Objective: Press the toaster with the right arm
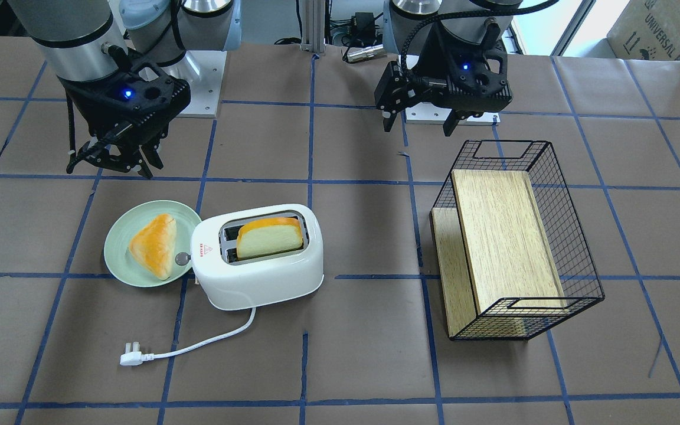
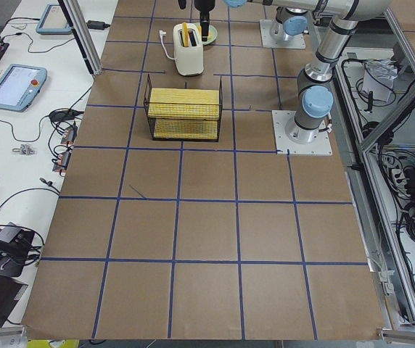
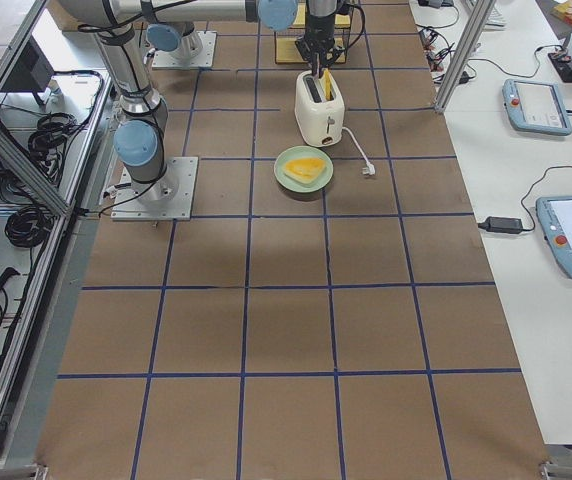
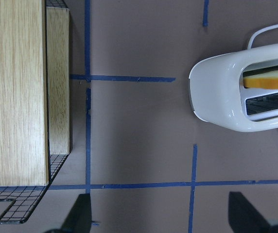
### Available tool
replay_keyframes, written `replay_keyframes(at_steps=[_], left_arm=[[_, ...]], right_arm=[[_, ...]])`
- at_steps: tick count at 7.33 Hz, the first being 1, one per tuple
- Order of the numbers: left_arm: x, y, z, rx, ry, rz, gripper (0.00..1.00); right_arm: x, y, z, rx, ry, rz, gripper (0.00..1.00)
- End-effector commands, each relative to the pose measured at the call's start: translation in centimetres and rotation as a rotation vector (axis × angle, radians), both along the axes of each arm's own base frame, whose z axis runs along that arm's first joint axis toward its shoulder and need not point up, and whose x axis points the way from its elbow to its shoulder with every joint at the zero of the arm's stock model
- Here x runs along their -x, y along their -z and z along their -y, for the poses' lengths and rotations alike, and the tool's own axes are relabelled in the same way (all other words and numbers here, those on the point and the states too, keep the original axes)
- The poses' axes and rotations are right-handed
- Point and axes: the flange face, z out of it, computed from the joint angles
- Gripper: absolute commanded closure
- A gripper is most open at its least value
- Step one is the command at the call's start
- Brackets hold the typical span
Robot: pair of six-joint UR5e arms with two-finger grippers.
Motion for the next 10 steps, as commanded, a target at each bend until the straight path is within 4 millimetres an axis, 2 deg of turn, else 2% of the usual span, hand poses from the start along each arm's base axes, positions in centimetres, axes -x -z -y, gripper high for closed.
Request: replay_keyframes(at_steps=[1, 2, 3, 5, 6, 7, 10], left_arm=[[0.0, 0.0, 0.0, 0.000, 0.000, 0.000, 0.00], [0.0, 0.0, 0.0, 0.000, 0.000, 0.000, 0.00], [0.0, 0.0, 0.0, 0.000, 0.000, 0.000, 0.00], [0.0, 0.0, 0.0, 0.000, 0.000, 0.000, 0.00], [0.0, 0.0, 0.0, 0.000, 0.000, 0.000, 0.00], [0.0, 0.0, 0.0, 0.000, 0.000, 0.000, 0.00], [0.0, 0.0, 0.0, 0.000, 0.000, 0.000, 0.00]], right_arm=[[-0.1, 0.1, -0.2, -0.013, 0.179, 0.003, 0.67], [-0.1, 0.4, -0.1, -0.040, 0.268, 0.006, 0.65], [-0.1, 1.0, -0.9, -0.095, 0.463, 0.002, 0.58], [0.1, 0.8, -0.5, -0.097, 0.633, 0.000, 0.27], [1.1, 0.8, -0.3, -0.093, 0.678, 0.000, 0.04], [2.6, 0.3, -0.1, -0.083, 0.786, -0.003, 0.00], [2.9, -0.2, -0.5, -0.064, 0.974, 0.003, 0.00]])
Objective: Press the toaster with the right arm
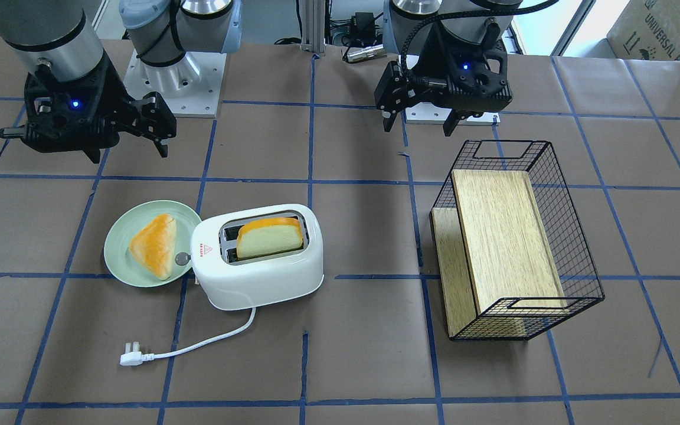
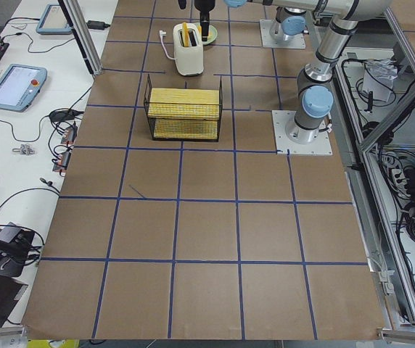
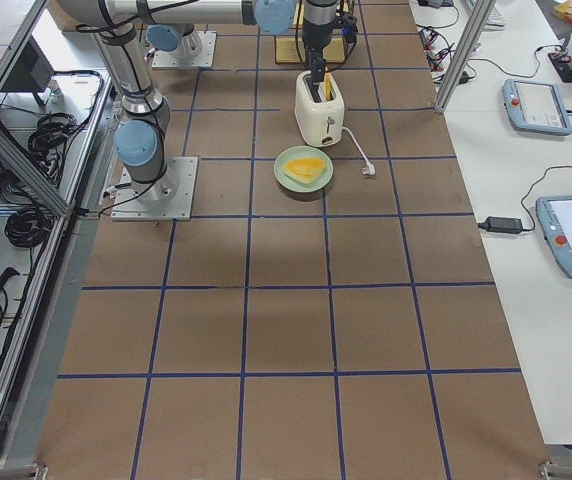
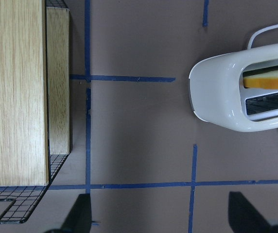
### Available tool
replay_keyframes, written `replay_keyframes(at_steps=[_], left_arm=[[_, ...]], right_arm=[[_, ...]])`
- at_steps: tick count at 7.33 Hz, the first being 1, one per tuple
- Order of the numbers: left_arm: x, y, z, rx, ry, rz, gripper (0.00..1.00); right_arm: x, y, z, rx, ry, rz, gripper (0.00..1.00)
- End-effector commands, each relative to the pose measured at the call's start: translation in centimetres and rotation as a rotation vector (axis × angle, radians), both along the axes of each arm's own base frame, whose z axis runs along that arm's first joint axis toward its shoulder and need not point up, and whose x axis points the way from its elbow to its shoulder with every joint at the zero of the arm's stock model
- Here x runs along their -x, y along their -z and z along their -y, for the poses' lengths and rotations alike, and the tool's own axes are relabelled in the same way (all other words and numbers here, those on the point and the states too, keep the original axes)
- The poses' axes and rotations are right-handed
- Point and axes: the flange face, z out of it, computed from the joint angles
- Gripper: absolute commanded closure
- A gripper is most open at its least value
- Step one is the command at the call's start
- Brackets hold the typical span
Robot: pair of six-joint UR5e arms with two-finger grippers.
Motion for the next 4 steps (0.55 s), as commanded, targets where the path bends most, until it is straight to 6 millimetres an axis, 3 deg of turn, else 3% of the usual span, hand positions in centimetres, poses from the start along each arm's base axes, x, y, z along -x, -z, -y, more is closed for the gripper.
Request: replay_keyframes(at_steps=[1, 4], left_arm=[[0.00, 0.00, 0.00, 0.000, 0.000, 0.000, 0.00], [0.00, 0.00, 0.00, 0.000, 0.000, 0.000, 0.00]], right_arm=[[0.06, -0.43, -0.02, 0.010, 0.097, -0.005, 0.00], [0.23, -0.42, -0.10, 0.009, 0.094, -0.022, 0.00]])
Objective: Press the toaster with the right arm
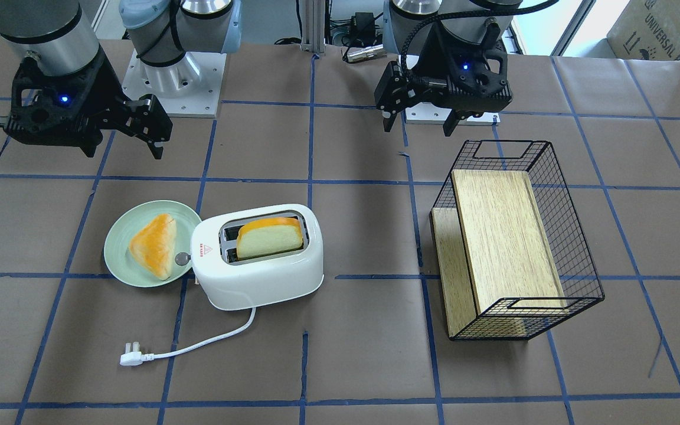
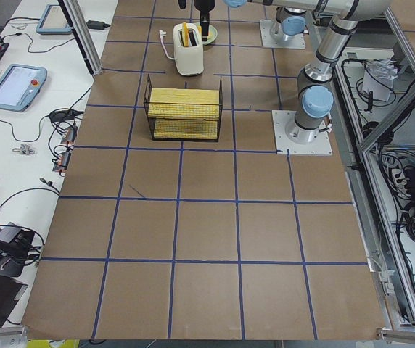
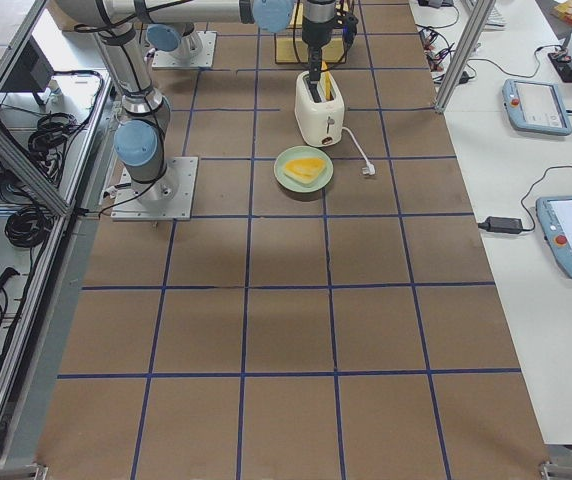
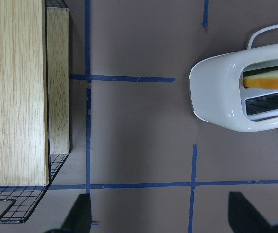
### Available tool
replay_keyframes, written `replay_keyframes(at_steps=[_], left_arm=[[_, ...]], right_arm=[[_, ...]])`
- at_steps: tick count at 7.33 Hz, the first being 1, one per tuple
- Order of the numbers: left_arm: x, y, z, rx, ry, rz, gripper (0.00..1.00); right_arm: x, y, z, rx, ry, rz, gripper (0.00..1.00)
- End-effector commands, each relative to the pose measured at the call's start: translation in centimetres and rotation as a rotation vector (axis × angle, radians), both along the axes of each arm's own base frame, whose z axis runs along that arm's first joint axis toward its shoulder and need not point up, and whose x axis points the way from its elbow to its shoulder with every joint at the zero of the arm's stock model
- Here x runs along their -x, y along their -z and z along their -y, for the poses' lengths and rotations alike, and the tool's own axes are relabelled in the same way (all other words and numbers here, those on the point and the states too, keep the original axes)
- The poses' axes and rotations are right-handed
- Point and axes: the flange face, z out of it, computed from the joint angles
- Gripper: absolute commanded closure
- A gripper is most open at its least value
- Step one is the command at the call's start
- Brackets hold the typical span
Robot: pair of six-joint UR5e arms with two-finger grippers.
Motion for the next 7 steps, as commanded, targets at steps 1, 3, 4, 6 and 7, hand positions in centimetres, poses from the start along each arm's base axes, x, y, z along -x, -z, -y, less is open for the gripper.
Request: replay_keyframes(at_steps=[1, 3, 4, 6, 7], left_arm=[[0.00, 0.00, 0.00, 0.000, 0.000, 0.000, 0.00], [0.00, 0.00, 0.00, 0.000, 0.000, 0.000, 0.00], [0.00, 0.00, 0.00, 0.000, 0.000, 0.000, 0.00], [0.00, -0.07, 0.01, 0.001, 0.000, 0.000, 0.00], [0.00, -0.07, 0.01, 0.001, 0.000, 0.000, 0.00]], right_arm=[[-0.08, 0.11, -0.09, -0.004, -0.002, 0.000, 0.00], [-0.02, 0.17, -0.09, -0.005, -0.007, -0.006, 0.00], [-0.04, 0.30, 0.17, -0.005, -0.016, -0.003, 0.00], [-0.03, 0.37, 0.16, -0.006, -0.018, -0.004, 0.00], [-0.04, 0.42, 0.24, -0.005, -0.018, -0.003, 0.00]])
